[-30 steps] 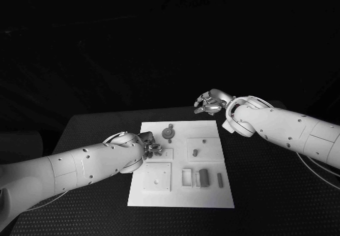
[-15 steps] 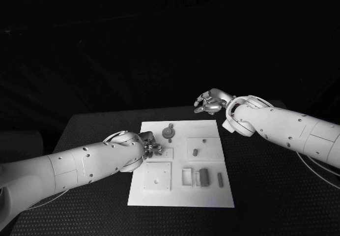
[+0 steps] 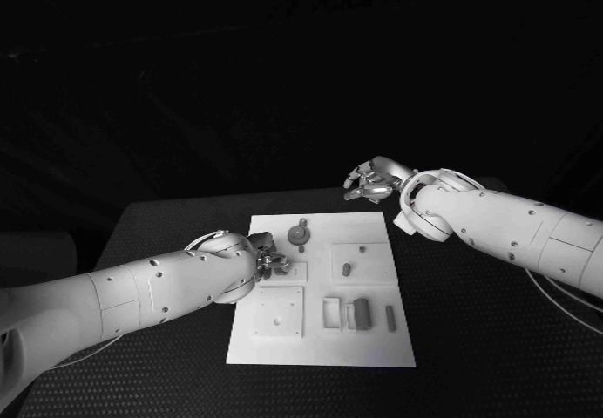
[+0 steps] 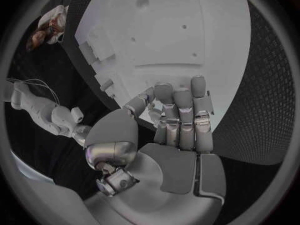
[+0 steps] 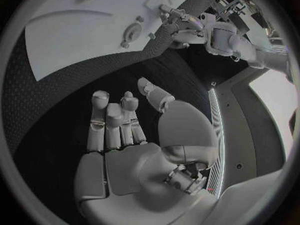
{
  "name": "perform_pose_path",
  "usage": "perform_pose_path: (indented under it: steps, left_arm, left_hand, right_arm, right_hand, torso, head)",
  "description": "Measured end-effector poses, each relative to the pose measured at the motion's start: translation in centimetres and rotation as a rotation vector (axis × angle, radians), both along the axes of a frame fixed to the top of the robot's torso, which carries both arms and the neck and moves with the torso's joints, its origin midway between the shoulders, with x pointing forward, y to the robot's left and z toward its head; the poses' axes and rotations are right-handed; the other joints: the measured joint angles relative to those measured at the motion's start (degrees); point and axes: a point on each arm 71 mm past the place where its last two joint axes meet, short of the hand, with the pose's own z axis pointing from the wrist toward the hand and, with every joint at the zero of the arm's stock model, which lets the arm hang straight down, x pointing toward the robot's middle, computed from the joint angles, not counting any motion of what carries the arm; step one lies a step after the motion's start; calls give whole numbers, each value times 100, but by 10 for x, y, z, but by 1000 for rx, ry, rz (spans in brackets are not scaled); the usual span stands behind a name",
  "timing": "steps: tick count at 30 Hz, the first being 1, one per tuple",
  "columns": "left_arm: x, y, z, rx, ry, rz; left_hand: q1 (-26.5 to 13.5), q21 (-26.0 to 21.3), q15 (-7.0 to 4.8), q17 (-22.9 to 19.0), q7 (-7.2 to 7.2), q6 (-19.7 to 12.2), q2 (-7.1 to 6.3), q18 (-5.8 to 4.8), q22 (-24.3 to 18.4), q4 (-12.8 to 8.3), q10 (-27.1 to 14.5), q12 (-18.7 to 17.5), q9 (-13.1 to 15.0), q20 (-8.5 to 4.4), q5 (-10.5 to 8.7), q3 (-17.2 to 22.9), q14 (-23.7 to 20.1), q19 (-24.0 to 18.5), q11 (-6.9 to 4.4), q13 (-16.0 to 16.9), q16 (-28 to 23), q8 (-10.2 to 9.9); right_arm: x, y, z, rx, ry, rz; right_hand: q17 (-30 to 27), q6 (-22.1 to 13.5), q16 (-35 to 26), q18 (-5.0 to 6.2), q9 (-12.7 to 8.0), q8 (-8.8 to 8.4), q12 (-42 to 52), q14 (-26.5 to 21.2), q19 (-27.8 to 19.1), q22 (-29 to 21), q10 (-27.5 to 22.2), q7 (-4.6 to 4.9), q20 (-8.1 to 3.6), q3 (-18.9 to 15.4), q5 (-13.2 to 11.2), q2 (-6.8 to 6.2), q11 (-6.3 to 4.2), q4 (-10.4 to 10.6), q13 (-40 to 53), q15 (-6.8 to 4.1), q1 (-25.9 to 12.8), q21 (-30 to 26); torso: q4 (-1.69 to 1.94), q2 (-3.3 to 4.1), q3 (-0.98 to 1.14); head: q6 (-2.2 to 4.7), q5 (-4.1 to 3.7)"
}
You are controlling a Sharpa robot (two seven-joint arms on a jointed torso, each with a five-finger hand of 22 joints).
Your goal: Assemble the parts on the task board
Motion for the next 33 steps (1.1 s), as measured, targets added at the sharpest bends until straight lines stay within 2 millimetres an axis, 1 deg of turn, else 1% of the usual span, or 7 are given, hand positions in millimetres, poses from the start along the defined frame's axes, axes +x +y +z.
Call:
perform_pose_path:
  steps: [3, 6, 8, 12, 20, 25, 33]
  left_arm:
    - [1, -1, 0, 8, -2, -6]
    - [1, -2, 0, 15, -2, -10]
    - [1, -3, 0, 19, -2, -13]
    - [2, -4, 1, 27, -3, -16]
    - [2, -6, 1, 37, -3, -21]
    - [3, -7, 1, 43, -3, -22]
    - [3, -8, 1, 55, -8, -30]
  left_hand:
    - [0, 0, 0, -11, -14, 18, 0, 0, 2, 4, 1, 0, 12, 0, 4, -5, 0, 0, 0, 0, 5, -8]
    - [0, 0, 2, -52, -16, 23, 0, 0, 2, 5, 1, 40, 18, 0, 190, -11, 2, 0, -1, 0, 66, -12]
    - [0, 0, -3, -58, -17, 24, 0, 0, 2, 3, 1, 41, 104, 0, 229, -19, -3, 0, -1, 0, 66, -20]
    - [0, 0, -12, -77, -17, 44, 0, 0, 2, 7, 1, 67, 104, 0, 267, -24, -12, 0, -1, 0, 105, -21]
    - [0, 0, -12, -101, -16, 63, 0, 0, 1, 10, 2, 101, 105, -23, 293, -27, -12, 23, -1, 0, 141, -16]
    - [0, 3, -12, -112, -15, 64, 0, -1, 0, 10, 2, 101, 346, -23, 293, -42, -11, 23, -1, 0, 154, -13]
    - [0, 23, -11, -139, -10, 70, 0, -1, 0, 18, 4, 156, 356, -23, 289, -48, -11, 23, -4, 2, 208, 7]
  right_arm:
    - [0, 0, 0, 0, 0, 0]
    - [0, 1, 0, 0, 0, 1]
    - [0, 1, 0, 0, 0, 1]
    - [0, 1, 0, 0, 0, 1]
    - [0, 1, 0, 0, 1, 1]
    - [0, 0, 0, 0, 1, 1]
    - [0, 0, 0, 0, 2, 1]
  right_hand:
    - [0, 0, 0, 0, 1, 0, 0, 0, 0, 0, 0, 0, 0, 0, 0, 0, 0, 0, 0, 0, 0, 0]
    - [0, 0, 0, 0, 5, 0, 0, 1, 0, 0, 0, 0, 0, 0, 0, 0, 0, 0, 0, 0, 0, 0]
    - [0, 0, 0, 0, 5, 0, 0, 1, 0, 0, 0, 0, 0, 0, 0, 0, 0, 0, 0, 1, 0, 0]
    - [0, 0, 0, 0, 5, 0, 0, 1, 0, 0, 0, 0, 0, 0, 0, 0, 0, 0, 0, 1, 0, 0]
    - [0, 0, 0, 0, 4, 0, 0, -14, 0, 0, 0, 0, 0, 0, 0, 0, 0, 0, 0, -12, 0, 0]
    - [0, 0, 0, 0, 4, 0, 0, -14, 0, 0, 0, 0, 0, 0, 0, 0, 0, 0, 1, -12, 0, 0]
    - [0, 0, 0, 0, 9, 0, 0, -14, 0, 0, 0, 0, 0, 0, 0, 0, 0, 0, 1, -11, 0, 0]
  torso:
    - [0, 0, -1]
    - [-1, 0, -1]
    - [-1, 0, -1]
    - [-1, 0, 0]
    - [-1, 0, -1]
    - [-1, 0, -1]
    - [-1, -1, -1]
  head:
    - [-5, 5]
    - [-7, 8]
    - [-9, 9]
    - [-9, 10]
    - [-4, 0]
    - [-2, -1]
    - [8, 1]
